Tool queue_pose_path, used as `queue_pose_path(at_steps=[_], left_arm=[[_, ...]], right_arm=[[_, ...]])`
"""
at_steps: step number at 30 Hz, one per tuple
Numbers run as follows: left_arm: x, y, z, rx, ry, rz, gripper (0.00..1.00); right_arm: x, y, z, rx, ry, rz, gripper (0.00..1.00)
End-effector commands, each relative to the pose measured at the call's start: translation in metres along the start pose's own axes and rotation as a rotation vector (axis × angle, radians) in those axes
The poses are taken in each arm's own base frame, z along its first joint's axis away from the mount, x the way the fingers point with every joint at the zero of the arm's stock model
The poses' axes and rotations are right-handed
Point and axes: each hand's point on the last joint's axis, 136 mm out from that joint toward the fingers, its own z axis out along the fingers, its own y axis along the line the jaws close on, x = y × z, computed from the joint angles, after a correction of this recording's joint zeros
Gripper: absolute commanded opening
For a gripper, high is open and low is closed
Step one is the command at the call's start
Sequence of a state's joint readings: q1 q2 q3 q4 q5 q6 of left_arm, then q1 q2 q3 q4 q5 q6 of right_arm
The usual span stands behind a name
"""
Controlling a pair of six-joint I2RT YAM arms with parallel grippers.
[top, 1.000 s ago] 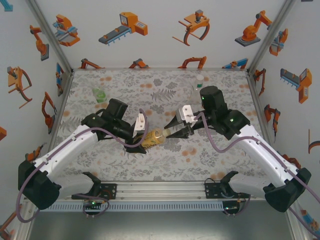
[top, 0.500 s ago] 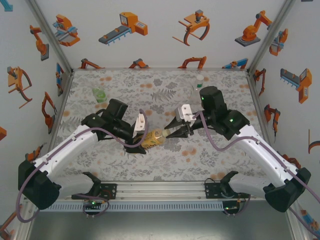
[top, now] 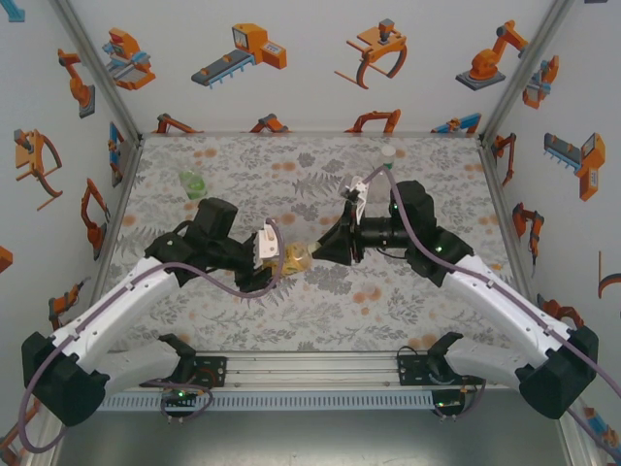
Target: Screw on the bottle caps
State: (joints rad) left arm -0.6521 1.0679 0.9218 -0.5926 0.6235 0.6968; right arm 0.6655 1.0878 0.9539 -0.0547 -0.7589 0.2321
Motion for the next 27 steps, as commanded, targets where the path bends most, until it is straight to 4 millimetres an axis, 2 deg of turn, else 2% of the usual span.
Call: queue_pose_path(at_steps=[1,5,11,14,19,22,27], left_arm=[[-0.021,0.018,-0.011,-0.120,-0.072,0.084,0.00],[-0.022,0.018,-0.010,-0.121,-0.074,0.081,0.00],[-0.017,0.026,-0.009,-0.158,-0.044,0.064,0.00],[-0.014,0.033,-0.009,-0.184,-0.022,0.052,0.00],[-0.013,0.033,-0.008,-0.181,-0.018,0.046,0.01],[-0.014,0.033,-0.008,-0.183,-0.021,0.050,0.11],[-0.015,0.032,-0.010,-0.183,-0.030,0.052,0.44]], right_arm=[[-0.013,-0.025,0.000,0.119,-0.104,0.357,0.00],[-0.012,-0.027,0.007,0.098,-0.088,0.578,0.00],[0.017,-0.047,0.008,0.252,0.014,0.869,0.00],[0.021,-0.051,0.008,0.269,-0.014,0.948,0.00],[0.016,-0.054,0.011,0.281,-0.001,0.965,0.00],[0.017,-0.057,0.010,0.313,0.015,0.943,0.00],[0.018,-0.062,0.011,0.341,0.039,0.907,0.00]])
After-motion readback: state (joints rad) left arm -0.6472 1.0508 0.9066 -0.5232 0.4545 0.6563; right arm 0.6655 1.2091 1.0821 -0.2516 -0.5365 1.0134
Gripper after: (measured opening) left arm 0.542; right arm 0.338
